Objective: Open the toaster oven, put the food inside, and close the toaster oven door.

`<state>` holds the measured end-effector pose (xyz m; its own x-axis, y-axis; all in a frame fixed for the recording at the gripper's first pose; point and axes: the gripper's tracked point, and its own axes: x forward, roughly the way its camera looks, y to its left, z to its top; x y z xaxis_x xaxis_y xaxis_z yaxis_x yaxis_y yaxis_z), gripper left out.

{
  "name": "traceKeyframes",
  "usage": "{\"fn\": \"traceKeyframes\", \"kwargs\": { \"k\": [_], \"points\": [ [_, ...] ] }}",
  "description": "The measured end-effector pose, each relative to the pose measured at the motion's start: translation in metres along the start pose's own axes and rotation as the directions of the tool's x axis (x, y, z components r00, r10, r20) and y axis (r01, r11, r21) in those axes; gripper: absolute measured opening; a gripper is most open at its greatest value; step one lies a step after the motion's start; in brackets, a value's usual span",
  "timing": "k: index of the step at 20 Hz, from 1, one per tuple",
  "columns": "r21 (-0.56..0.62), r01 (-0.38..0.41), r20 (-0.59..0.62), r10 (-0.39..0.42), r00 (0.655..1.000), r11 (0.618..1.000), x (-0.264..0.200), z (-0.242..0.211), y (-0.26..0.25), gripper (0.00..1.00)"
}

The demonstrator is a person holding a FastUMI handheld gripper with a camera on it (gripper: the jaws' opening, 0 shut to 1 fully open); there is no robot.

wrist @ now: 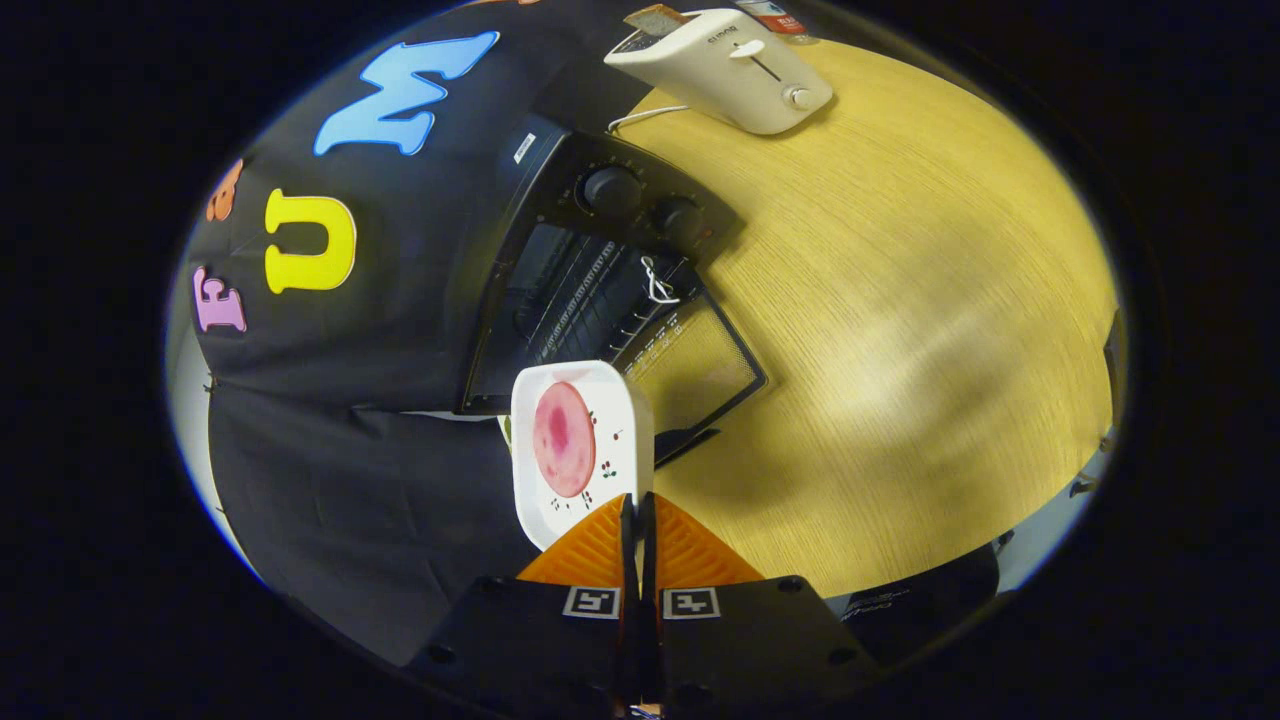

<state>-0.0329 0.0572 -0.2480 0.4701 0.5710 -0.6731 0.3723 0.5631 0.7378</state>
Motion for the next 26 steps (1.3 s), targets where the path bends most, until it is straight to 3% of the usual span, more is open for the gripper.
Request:
{"fn": "traceKeyframes", "kwargs": {
  "k": [17,26],
  "points": [
    [0.189,-0.059,0.131,0.035,0.991,0.980,0.106,0.076,0.021,0.02],
    [0.249,-0.134,0.293,0.057,0.954,0.959,0.139,0.104,0.045,0.02]
  ]
}}
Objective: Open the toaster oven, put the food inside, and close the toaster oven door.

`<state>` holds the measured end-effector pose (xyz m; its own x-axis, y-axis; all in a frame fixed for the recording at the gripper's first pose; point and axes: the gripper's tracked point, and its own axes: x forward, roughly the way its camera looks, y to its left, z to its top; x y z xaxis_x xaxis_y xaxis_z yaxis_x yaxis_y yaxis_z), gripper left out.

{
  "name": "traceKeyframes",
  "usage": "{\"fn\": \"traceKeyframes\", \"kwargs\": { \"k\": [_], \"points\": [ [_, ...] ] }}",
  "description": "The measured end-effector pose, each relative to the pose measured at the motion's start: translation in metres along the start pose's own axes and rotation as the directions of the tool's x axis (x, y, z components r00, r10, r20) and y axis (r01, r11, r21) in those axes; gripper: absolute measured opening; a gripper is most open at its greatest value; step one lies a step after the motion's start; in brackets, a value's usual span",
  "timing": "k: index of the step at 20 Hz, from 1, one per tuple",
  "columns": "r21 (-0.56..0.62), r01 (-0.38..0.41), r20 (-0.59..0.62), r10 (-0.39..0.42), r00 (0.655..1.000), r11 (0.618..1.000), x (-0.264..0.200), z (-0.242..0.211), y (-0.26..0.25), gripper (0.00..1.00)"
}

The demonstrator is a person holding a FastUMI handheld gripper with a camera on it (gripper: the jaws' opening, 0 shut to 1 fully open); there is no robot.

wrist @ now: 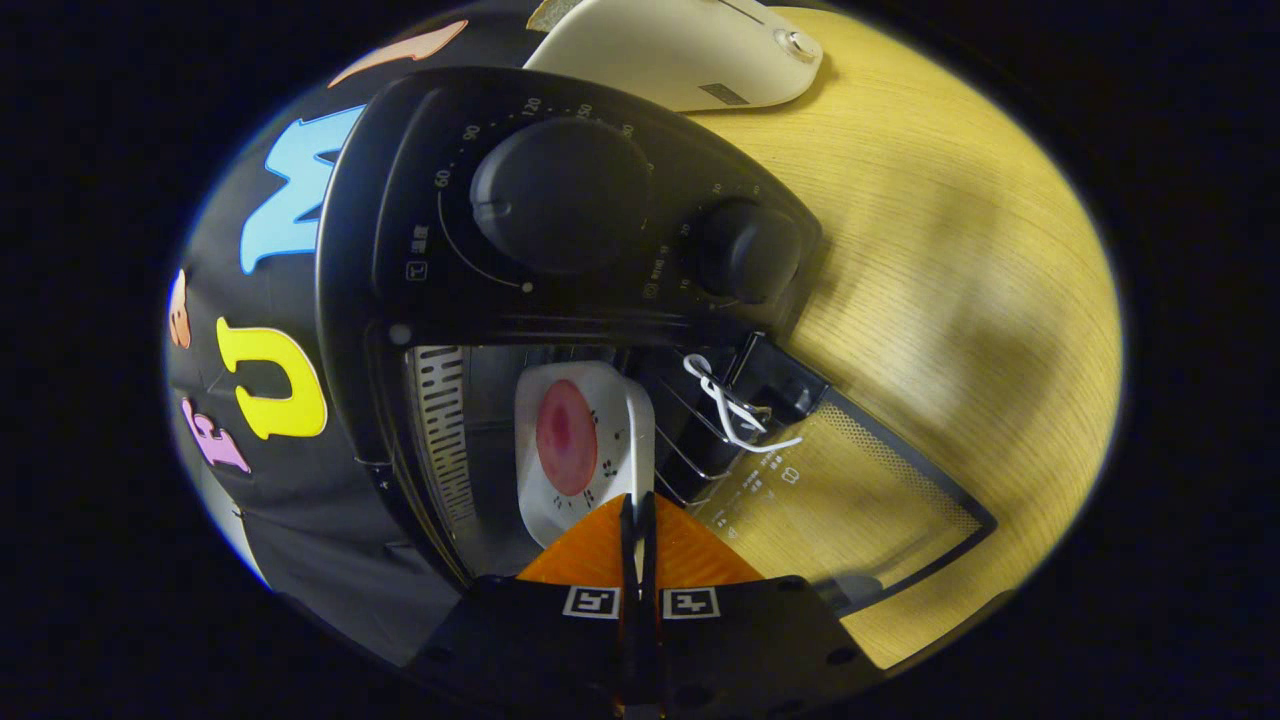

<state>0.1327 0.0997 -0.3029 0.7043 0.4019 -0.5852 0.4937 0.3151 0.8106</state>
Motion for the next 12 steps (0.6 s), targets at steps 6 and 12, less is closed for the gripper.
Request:
{"fn": "traceKeyframes", "kwargs": {
  "k": [6,12],
  "points": [
    [0.073,-0.050,0.035,0.047,0.998,0.996,0.024,-0.013,0.021,0.02],
    [-0.005,-0.034,0.037,0.034,0.999,0.999,0.023,-0.022,0.021,0.05]
  ]
}}
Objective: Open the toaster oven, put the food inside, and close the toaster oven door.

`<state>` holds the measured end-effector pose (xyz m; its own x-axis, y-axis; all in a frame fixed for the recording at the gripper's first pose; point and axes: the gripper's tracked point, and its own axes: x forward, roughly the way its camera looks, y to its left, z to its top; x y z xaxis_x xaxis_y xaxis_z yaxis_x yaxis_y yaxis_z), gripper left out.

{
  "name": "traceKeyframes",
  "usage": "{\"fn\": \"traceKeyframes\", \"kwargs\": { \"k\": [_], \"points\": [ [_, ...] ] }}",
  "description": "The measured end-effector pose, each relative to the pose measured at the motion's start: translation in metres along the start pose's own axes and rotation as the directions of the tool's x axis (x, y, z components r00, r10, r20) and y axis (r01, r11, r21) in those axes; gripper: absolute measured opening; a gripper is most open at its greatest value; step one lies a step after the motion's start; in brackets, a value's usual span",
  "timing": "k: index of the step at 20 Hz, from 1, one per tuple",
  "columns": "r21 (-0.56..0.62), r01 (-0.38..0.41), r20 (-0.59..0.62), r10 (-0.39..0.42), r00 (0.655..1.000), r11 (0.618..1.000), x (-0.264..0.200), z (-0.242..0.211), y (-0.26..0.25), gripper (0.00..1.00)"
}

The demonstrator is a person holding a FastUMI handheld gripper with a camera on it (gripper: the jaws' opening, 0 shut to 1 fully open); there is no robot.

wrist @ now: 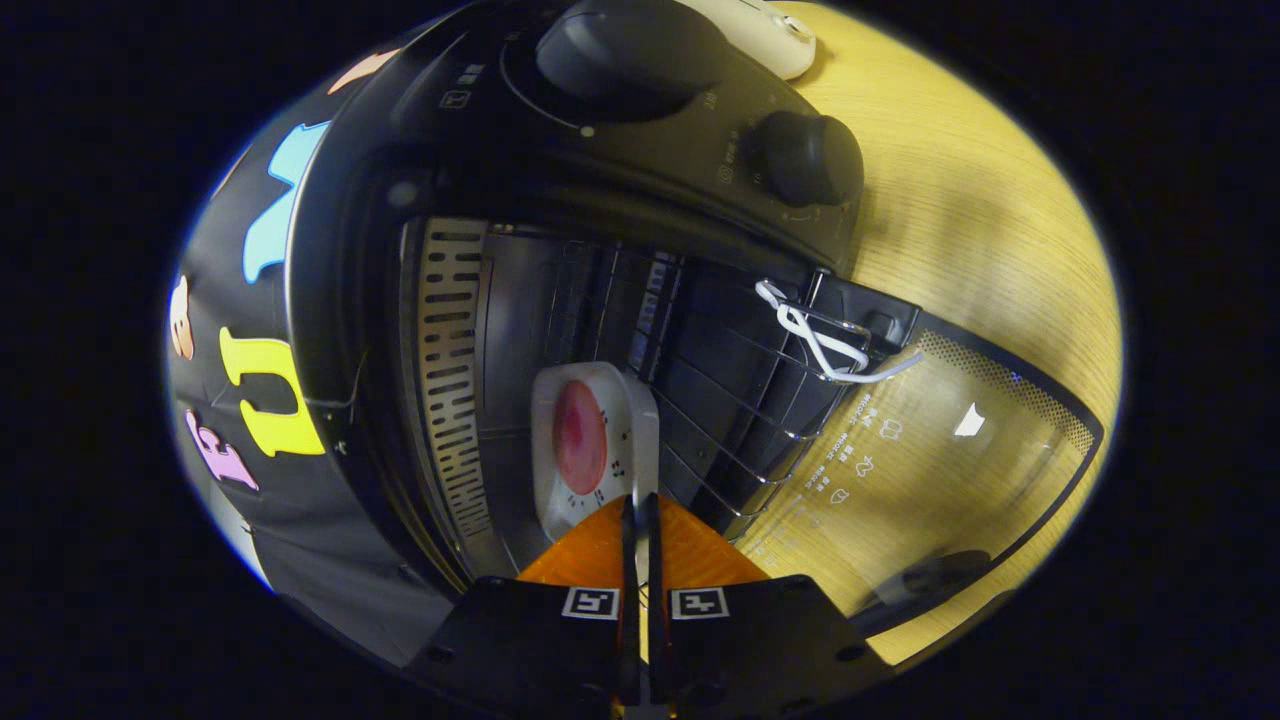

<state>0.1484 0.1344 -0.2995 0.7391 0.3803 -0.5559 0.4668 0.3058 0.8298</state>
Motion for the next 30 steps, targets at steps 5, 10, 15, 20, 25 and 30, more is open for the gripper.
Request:
{"fn": "traceKeyframes", "kwargs": {
  "k": [5,10,15,20,25,30],
  "points": [
    [-0.041,-0.021,-0.038,0.019,0.999,0.999,-0.014,-0.012,0.003,0.23],
    [-0.120,-0.015,-0.083,0.005,0.997,0.993,-0.035,-0.031,-0.002,0.80],
    [-0.237,-0.010,-0.146,-0.026,0.989,0.971,-0.061,-0.049,-0.012,0.97],
    [-0.353,-0.005,-0.183,-0.064,0.981,0.936,-0.082,-0.065,-0.021,0.97],
    [-0.553,0.006,-0.177,-0.124,0.976,0.833,-0.101,-0.077,-0.039,0.97],
    [-0.779,0.030,-0.122,-0.199,0.972,0.626,-0.111,-0.080,-0.061,0.98]
  ]
}}
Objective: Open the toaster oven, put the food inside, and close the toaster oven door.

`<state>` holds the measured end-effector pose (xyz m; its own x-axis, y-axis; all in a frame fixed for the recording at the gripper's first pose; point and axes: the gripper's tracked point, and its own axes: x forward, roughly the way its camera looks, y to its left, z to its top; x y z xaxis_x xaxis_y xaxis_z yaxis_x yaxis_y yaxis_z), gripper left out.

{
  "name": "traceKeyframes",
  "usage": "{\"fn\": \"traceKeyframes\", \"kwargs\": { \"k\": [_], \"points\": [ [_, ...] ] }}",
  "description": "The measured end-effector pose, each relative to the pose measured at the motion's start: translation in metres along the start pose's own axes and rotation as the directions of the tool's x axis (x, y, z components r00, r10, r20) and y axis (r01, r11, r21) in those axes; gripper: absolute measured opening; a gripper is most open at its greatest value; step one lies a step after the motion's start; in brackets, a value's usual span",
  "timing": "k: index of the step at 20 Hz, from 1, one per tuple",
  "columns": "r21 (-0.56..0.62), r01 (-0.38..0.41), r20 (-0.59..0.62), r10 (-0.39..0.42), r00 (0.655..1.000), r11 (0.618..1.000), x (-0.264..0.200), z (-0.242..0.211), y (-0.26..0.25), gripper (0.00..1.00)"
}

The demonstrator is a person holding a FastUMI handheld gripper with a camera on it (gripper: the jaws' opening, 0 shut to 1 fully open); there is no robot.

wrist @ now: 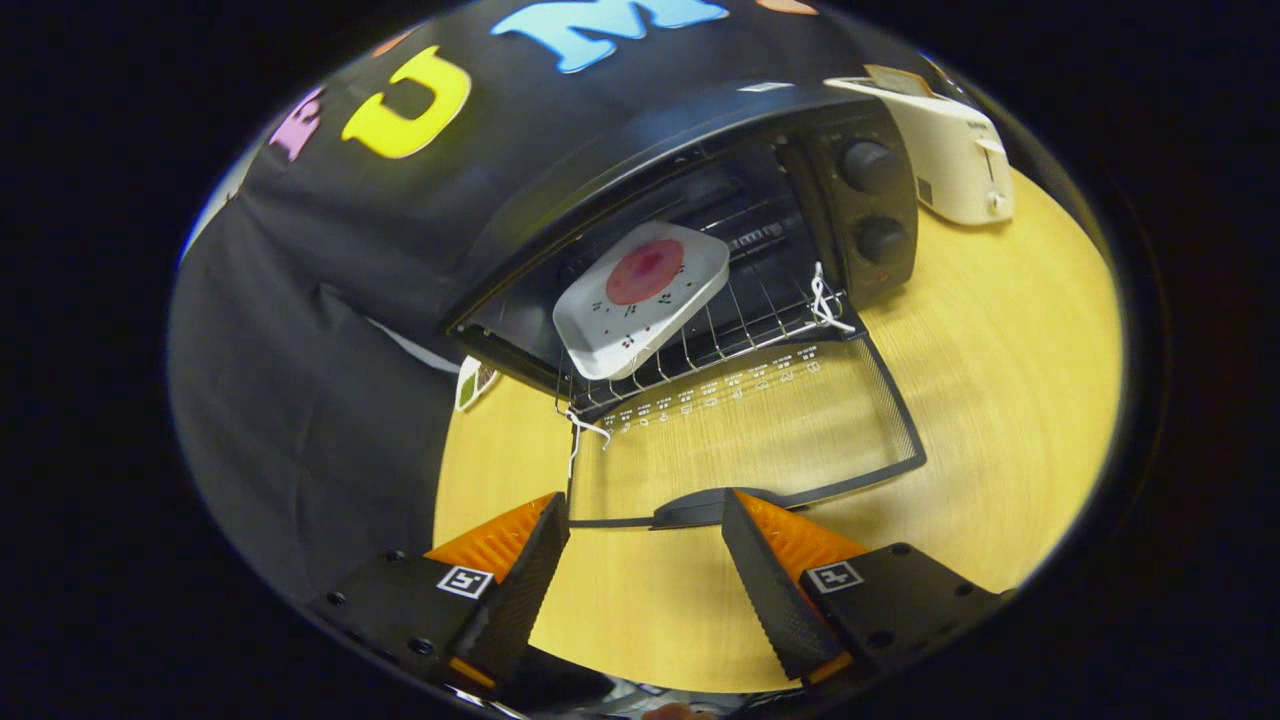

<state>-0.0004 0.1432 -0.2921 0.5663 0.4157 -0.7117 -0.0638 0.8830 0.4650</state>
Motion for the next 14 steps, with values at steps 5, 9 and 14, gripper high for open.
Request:
{"fn": "traceKeyframes", "kwargs": {
  "k": [5,9,14],
  "points": [
    [-0.101,0.107,-0.049,-0.113,0.992,0.989,0.002,-0.024,-0.020,0.98],
    [-0.134,0.222,-0.084,-0.234,0.969,0.966,0.004,-0.039,-0.045,0.98],
    [-0.193,0.300,-0.103,-0.324,0.941,0.934,0.011,-0.048,-0.062,0.98]
  ]
}}
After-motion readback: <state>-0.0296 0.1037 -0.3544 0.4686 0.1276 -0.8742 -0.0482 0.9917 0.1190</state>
